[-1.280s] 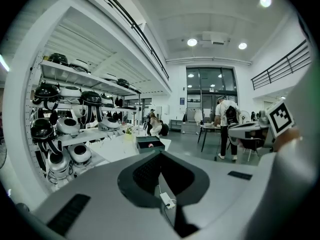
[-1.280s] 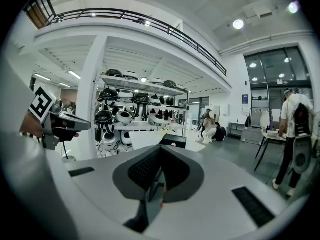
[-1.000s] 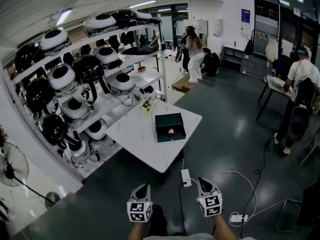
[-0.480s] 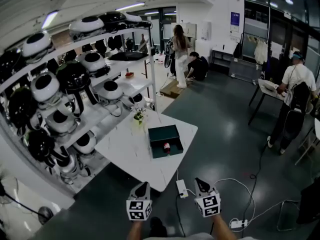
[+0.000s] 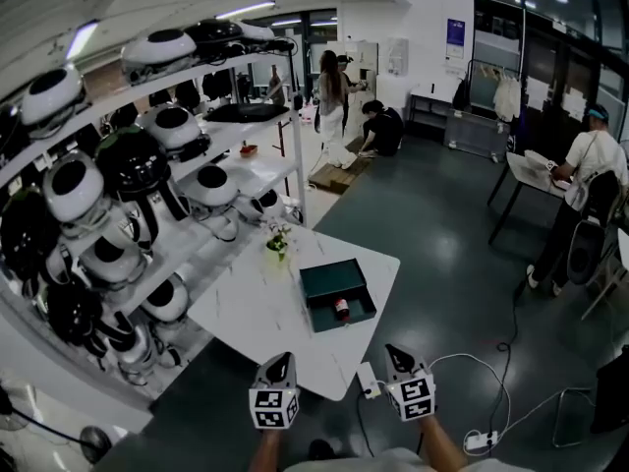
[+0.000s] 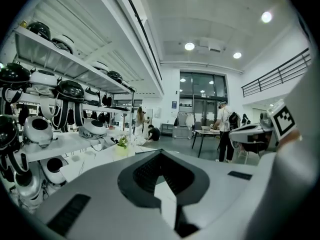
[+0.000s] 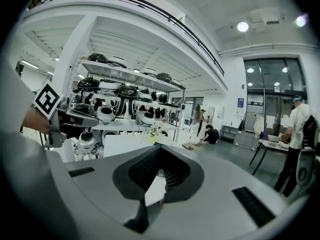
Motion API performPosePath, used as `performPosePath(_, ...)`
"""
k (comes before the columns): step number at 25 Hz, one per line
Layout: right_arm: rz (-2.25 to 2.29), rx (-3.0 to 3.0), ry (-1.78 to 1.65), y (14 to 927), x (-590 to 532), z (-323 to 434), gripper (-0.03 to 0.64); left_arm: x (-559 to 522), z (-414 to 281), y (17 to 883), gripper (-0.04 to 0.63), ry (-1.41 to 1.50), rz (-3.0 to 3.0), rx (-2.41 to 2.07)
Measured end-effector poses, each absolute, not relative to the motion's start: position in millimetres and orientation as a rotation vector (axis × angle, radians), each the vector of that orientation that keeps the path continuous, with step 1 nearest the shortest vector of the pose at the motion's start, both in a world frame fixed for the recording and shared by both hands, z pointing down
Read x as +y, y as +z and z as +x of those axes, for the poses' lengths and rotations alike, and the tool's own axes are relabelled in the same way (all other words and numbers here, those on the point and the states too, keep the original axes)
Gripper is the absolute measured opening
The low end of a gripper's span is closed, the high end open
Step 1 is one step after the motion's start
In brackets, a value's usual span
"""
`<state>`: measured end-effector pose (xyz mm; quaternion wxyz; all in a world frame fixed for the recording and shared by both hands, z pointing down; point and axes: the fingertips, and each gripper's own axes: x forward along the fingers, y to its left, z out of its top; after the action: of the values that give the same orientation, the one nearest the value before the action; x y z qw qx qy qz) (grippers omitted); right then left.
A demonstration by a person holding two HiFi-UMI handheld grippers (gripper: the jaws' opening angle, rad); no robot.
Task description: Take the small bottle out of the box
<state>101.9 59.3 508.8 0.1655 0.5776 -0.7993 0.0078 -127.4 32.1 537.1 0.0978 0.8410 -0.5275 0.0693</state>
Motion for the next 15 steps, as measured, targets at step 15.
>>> performPosePath(15,1.649,-2.219,0.021,514.4,-17.9,52.3,0.021,-56.9,-163.6,553.9,0.018,0.194,2.505,-1.467)
